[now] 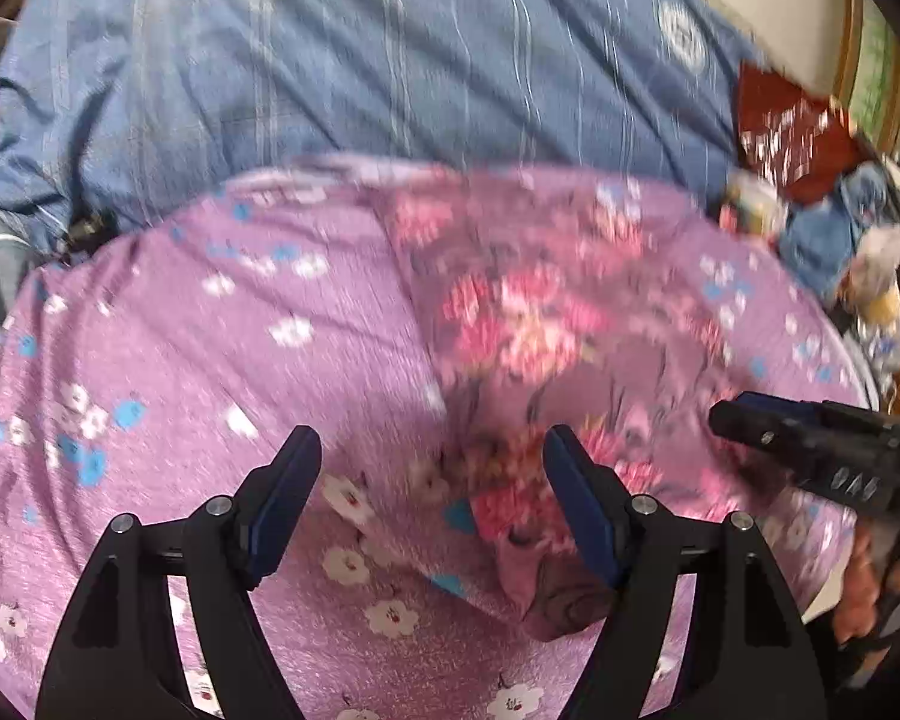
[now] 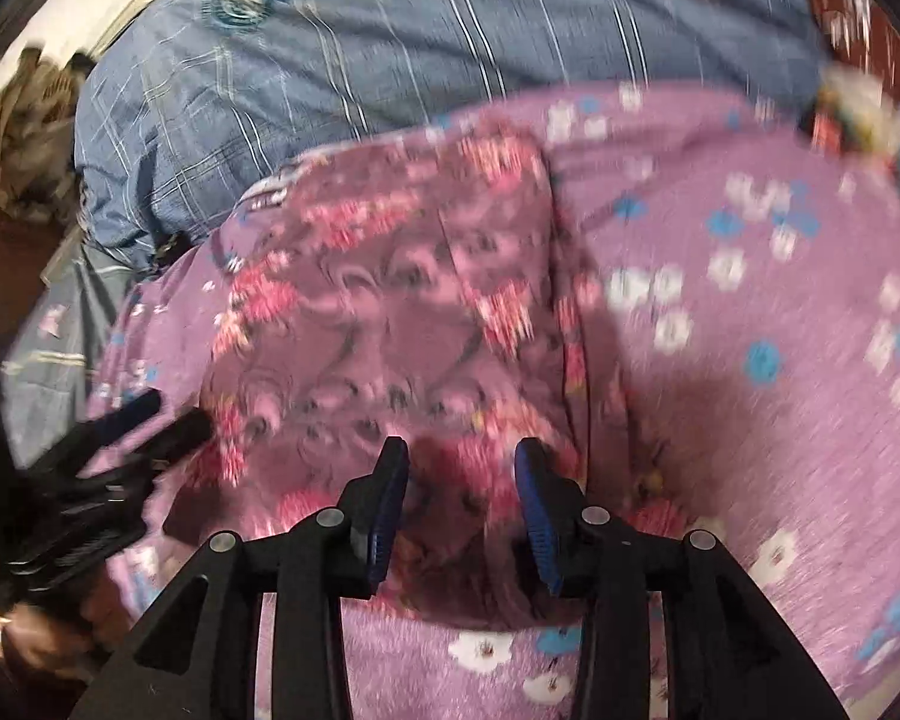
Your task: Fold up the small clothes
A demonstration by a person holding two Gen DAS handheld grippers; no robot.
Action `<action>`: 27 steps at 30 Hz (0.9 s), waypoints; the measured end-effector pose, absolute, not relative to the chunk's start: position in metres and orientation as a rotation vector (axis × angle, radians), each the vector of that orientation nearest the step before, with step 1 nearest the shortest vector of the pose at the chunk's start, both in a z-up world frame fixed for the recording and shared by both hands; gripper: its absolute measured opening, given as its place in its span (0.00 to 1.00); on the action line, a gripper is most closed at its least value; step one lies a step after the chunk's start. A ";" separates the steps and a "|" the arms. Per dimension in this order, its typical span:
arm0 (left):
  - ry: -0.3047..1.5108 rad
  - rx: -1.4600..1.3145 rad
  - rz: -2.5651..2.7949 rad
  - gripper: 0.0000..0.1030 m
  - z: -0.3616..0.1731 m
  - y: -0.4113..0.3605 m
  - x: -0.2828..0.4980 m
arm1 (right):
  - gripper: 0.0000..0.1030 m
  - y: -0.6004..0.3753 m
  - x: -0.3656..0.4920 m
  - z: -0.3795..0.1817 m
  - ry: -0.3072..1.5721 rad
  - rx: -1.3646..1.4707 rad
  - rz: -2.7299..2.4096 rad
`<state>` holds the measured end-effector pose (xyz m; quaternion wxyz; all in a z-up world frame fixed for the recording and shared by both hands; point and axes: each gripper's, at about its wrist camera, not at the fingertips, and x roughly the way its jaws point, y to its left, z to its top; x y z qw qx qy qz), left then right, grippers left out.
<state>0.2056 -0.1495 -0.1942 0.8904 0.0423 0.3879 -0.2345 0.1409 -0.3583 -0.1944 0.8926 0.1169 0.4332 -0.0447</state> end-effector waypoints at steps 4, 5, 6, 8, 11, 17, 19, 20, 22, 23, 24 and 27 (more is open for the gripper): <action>0.735 0.064 -0.447 0.74 -0.180 -0.142 0.202 | 0.39 -0.332 0.147 -0.183 0.828 0.135 -0.144; 0.732 0.063 -0.442 0.74 -0.178 -0.142 0.205 | 0.39 -0.328 0.150 -0.182 0.820 0.109 -0.170; 0.733 0.063 -0.440 0.74 -0.178 -0.142 0.207 | 0.39 -0.324 0.152 -0.183 0.816 0.074 -0.199; 0.743 0.061 -0.431 0.74 -0.180 -0.142 0.210 | 0.39 -0.317 0.155 -0.184 0.817 0.023 -0.226; 0.754 0.070 -0.429 0.74 -0.183 -0.146 0.211 | 0.39 -0.314 0.157 -0.186 0.818 -0.019 -0.245; 0.754 0.074 -0.428 0.74 -0.186 -0.152 0.211 | 0.39 -0.318 0.152 -0.183 0.795 -0.046 -0.275; 0.755 0.076 -0.422 0.74 -0.187 -0.154 0.211 | 0.39 -0.318 0.151 -0.183 0.788 -0.069 -0.290; 0.755 0.075 -0.418 0.74 -0.188 -0.154 0.212 | 0.39 -0.318 0.151 -0.183 0.781 -0.084 -0.298; 0.755 0.076 -0.411 0.74 -0.189 -0.155 0.213 | 0.39 -0.319 0.150 -0.183 0.772 -0.087 -0.287; 0.756 0.075 -0.407 0.74 -0.190 -0.155 0.214 | 0.39 -0.321 0.149 -0.183 0.771 -0.083 -0.286; 0.758 0.075 -0.405 0.74 -0.190 -0.156 0.215 | 0.39 -0.323 0.150 -0.183 0.771 -0.081 -0.286; 0.762 0.075 -0.404 0.74 -0.191 -0.158 0.217 | 0.39 -0.328 0.149 -0.183 0.767 -0.072 -0.288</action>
